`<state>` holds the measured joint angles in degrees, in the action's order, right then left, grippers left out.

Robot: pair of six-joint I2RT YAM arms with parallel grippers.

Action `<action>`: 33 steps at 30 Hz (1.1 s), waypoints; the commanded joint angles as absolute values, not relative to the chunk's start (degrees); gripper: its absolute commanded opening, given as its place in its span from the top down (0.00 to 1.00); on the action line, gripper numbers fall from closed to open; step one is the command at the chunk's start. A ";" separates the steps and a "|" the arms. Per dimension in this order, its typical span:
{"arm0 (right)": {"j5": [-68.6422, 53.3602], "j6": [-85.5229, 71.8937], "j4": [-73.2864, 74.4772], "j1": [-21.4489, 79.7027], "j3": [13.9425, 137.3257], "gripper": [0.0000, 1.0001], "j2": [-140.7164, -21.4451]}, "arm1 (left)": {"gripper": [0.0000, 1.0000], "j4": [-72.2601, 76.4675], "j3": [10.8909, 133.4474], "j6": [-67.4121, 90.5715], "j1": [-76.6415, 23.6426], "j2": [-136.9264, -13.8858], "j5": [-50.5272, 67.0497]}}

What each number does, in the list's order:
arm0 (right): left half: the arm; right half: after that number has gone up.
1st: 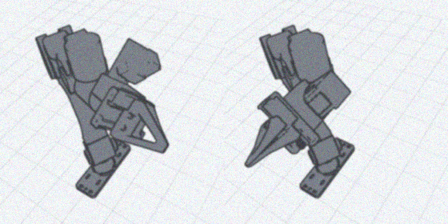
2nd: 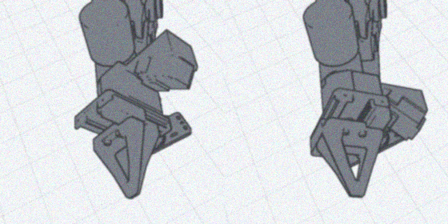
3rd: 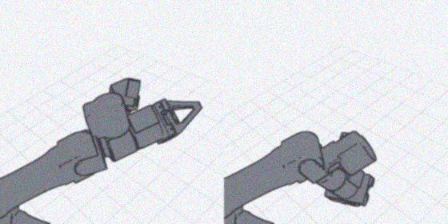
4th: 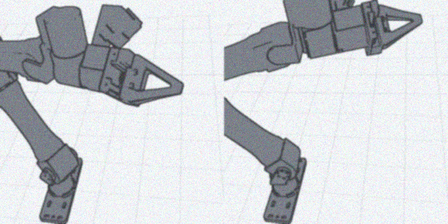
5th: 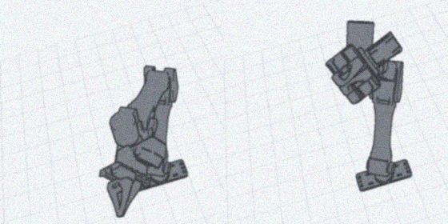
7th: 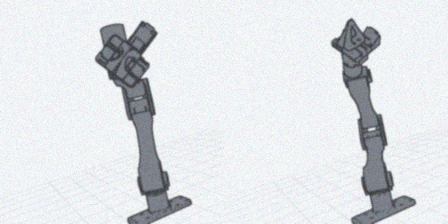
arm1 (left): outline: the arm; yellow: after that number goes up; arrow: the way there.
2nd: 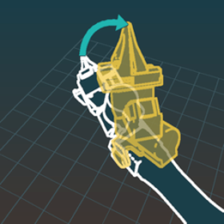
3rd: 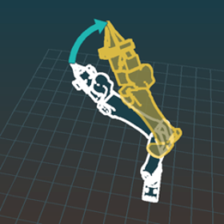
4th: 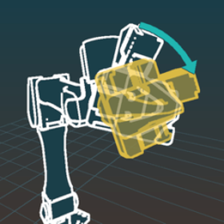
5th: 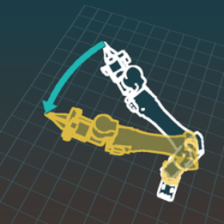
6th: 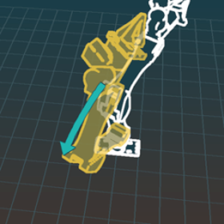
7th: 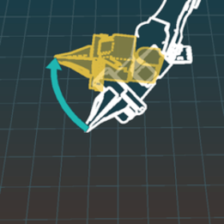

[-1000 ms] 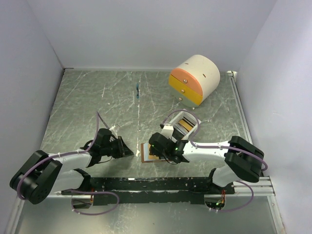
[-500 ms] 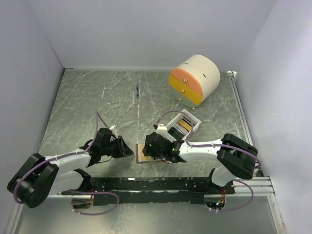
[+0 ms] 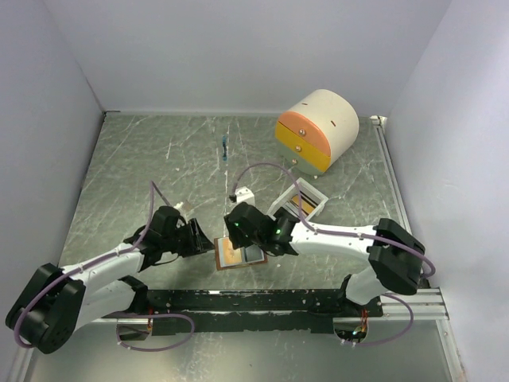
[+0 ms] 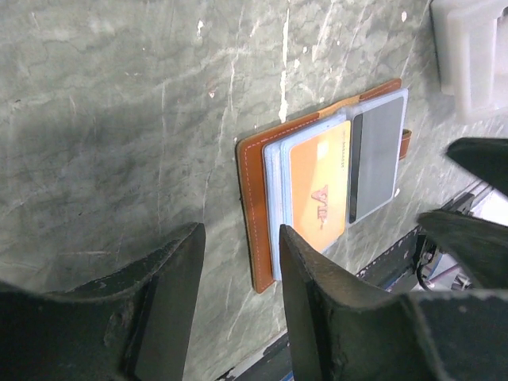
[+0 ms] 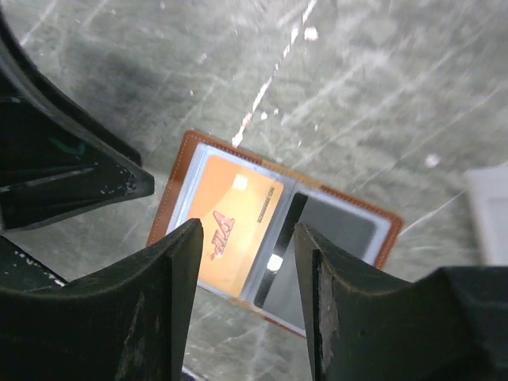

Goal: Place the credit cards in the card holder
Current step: Insert the credit card into the card holder, then adjust the card holder at the center of the board.

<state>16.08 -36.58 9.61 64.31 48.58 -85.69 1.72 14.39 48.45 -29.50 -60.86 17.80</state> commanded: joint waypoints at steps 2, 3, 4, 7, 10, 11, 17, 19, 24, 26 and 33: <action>18.57 -12.42 19.18 64.56 54.04 0.50 -83.25 | 0.45 0.02 15.45 49.36 -28.93 -58.47 18.83; 18.71 -9.49 20.18 64.46 54.32 0.50 -83.23 | 0.44 0.49 15.21 49.72 -28.62 -58.13 19.34; 19.25 -7.13 21.43 64.47 54.47 0.50 -83.25 | 0.44 1.13 14.87 49.94 -27.69 -58.02 20.47; 15.61 1.84 23.53 64.46 52.74 0.50 -82.67 | 0.46 0.89 15.04 50.12 -26.69 -57.40 22.03; 13.75 7.50 24.57 64.33 50.19 0.52 -80.77 | 0.46 0.40 15.11 50.04 -25.99 -57.02 22.44; 12.39 8.96 24.57 64.09 49.21 0.53 -80.29 | 0.46 0.95 14.78 50.20 -25.56 -57.27 23.21; 7.05 13.09 25.52 61.84 45.97 0.54 -80.34 | 0.46 2.38 13.52 49.87 -24.96 -59.45 24.05; 6.93 14.43 25.05 61.80 45.03 0.55 -80.65 | 0.46 3.28 13.16 49.96 -24.96 -60.05 24.57; 8.98 17.92 21.22 61.68 42.83 0.56 -81.08 | 0.44 7.43 12.24 50.58 -24.90 -62.53 27.09; 8.23 19.46 20.54 61.17 42.89 0.56 -82.00 | 0.45 11.74 10.85 52.15 -24.77 -64.09 29.43; 6.82 22.86 18.14 59.86 41.46 0.57 -84.24 | 0.44 8.25 11.61 50.36 -23.81 -64.73 28.23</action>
<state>7.90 19.35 20.93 60.36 42.87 -83.35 8.99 11.88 51.44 -24.99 -64.93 27.64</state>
